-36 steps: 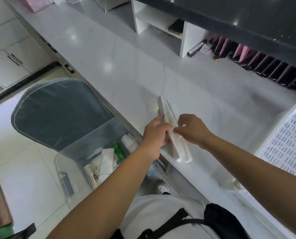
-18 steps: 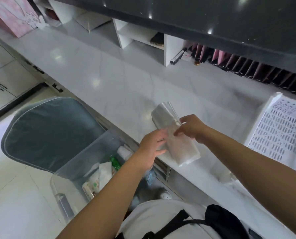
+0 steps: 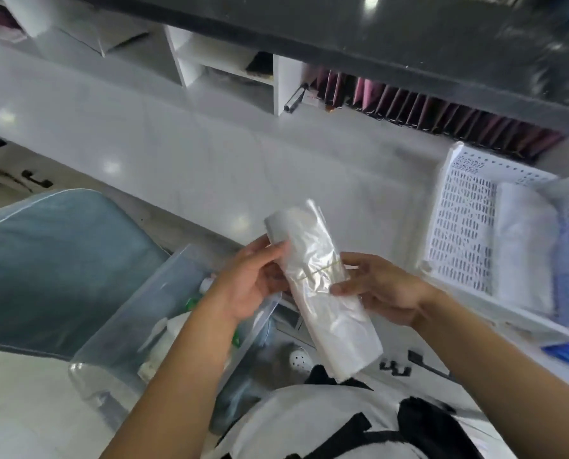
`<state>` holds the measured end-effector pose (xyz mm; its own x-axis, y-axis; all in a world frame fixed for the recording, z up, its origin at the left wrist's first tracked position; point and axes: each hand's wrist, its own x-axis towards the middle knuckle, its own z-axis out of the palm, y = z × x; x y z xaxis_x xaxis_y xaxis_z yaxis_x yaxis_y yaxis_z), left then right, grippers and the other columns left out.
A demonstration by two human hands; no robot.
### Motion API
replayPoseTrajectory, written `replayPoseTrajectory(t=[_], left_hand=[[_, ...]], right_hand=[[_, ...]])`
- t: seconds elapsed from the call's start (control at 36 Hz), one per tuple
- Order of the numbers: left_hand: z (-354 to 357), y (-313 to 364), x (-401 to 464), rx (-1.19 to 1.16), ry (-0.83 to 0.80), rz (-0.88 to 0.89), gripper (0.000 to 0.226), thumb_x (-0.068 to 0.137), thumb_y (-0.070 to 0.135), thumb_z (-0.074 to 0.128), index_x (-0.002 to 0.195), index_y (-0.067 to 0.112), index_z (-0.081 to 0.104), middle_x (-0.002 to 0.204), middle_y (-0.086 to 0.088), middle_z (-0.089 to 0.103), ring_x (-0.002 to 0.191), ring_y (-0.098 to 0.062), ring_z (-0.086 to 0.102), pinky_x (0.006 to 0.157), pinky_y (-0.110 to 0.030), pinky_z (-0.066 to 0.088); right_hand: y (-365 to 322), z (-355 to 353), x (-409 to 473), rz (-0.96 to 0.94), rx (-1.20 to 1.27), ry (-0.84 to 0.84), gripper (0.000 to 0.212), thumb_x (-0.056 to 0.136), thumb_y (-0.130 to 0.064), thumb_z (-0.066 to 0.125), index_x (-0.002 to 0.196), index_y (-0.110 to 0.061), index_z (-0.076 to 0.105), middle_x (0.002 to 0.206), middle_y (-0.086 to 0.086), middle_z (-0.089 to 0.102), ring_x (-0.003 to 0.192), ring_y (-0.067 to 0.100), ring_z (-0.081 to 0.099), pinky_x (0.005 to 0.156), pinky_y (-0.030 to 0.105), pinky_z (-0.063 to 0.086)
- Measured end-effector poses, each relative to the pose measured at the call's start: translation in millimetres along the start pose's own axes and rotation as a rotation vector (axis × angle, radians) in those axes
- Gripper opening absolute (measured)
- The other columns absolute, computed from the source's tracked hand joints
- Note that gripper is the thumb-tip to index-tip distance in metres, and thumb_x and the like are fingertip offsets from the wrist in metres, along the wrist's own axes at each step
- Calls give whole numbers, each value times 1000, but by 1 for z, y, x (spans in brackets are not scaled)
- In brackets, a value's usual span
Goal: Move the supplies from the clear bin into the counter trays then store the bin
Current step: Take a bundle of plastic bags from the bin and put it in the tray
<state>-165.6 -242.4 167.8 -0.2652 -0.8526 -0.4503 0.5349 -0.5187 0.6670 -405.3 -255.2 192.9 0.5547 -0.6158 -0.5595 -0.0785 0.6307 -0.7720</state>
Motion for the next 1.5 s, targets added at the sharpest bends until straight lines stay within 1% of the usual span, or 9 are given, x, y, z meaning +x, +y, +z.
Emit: replayPoseTrajectory(t=[0.28, 0.58, 0.72, 0.83, 0.97, 1.17, 1.28, 1.39, 1.5], left_hand=[[59, -54, -4, 211, -311, -170, 41, 65, 21, 87, 104, 20, 77, 106, -14, 75, 86, -28, 74, 64, -39, 60], [182, -87, -23, 352, -301, -70, 31, 79, 4, 73, 108, 16, 74, 106, -12, 74, 89, -26, 71, 64, -37, 60], [226, -106, -19, 378, -266, -6, 28, 80, 2, 72, 102, 18, 76, 100, -9, 75, 85, -23, 72, 63, -36, 59], [271, -127, -5, 409, -257, 18, 29, 75, 7, 76, 100, 22, 77, 98, -6, 77, 84, -20, 73, 67, -37, 61], [334, -155, 16, 445, -268, 39, 38, 66, 13, 79, 103, 19, 75, 103, -8, 74, 89, -23, 71, 67, -37, 59], [389, -165, 47, 557, -344, 159, 52, 72, 7, 80, 121, 15, 63, 103, -4, 74, 100, -23, 70, 79, -32, 58], [415, -158, 51, 1043, -275, 535, 93, 72, 19, 86, 142, 49, 34, 145, 3, 47, 132, -11, 48, 103, -29, 41], [449, -145, 55, 1774, -321, 1199, 104, 68, 42, 82, 152, 40, 22, 160, -2, 21, 148, -21, 18, 118, -35, 15], [479, -146, 76, 2212, -571, 1204, 81, 74, 36, 82, 146, 28, 44, 153, -3, 42, 144, -26, 30, 121, -44, 11]], right_hand=[[66, 14, -112, -119, 97, 339, 43, 80, 14, 68, 117, -6, 70, 112, 22, 72, 100, 33, 71, 86, 45, 59], [105, -3, -214, -224, 123, 635, 49, 76, 8, 75, 120, -11, 69, 109, 14, 74, 96, 25, 72, 72, 32, 58], [117, -41, -238, -235, 107, 574, 38, 80, -1, 75, 116, -5, 68, 113, 17, 72, 106, 33, 69, 92, 43, 57], [122, -81, -261, -231, 122, 536, 30, 82, -1, 72, 112, -2, 68, 108, 16, 72, 98, 26, 70, 82, 31, 57], [127, -144, -299, -309, 88, 602, 31, 80, -1, 74, 109, 3, 67, 108, 25, 71, 102, 41, 67, 91, 49, 54], [109, -229, -348, -400, -316, 790, 23, 77, -14, 81, 99, -17, 74, 93, -3, 76, 87, 12, 73, 75, 27, 59], [89, -268, -368, -360, -608, 894, 12, 78, -16, 78, 89, -14, 74, 80, 5, 71, 80, 26, 66, 74, 44, 54], [68, -294, -375, -284, -820, 983, 15, 78, -16, 73, 75, -28, 66, 73, -1, 66, 76, 28, 59, 72, 40, 49], [49, -313, -372, -238, -1076, 1055, 8, 82, -21, 69, 90, -20, 69, 83, 1, 69, 76, 29, 56, 69, 36, 48]])
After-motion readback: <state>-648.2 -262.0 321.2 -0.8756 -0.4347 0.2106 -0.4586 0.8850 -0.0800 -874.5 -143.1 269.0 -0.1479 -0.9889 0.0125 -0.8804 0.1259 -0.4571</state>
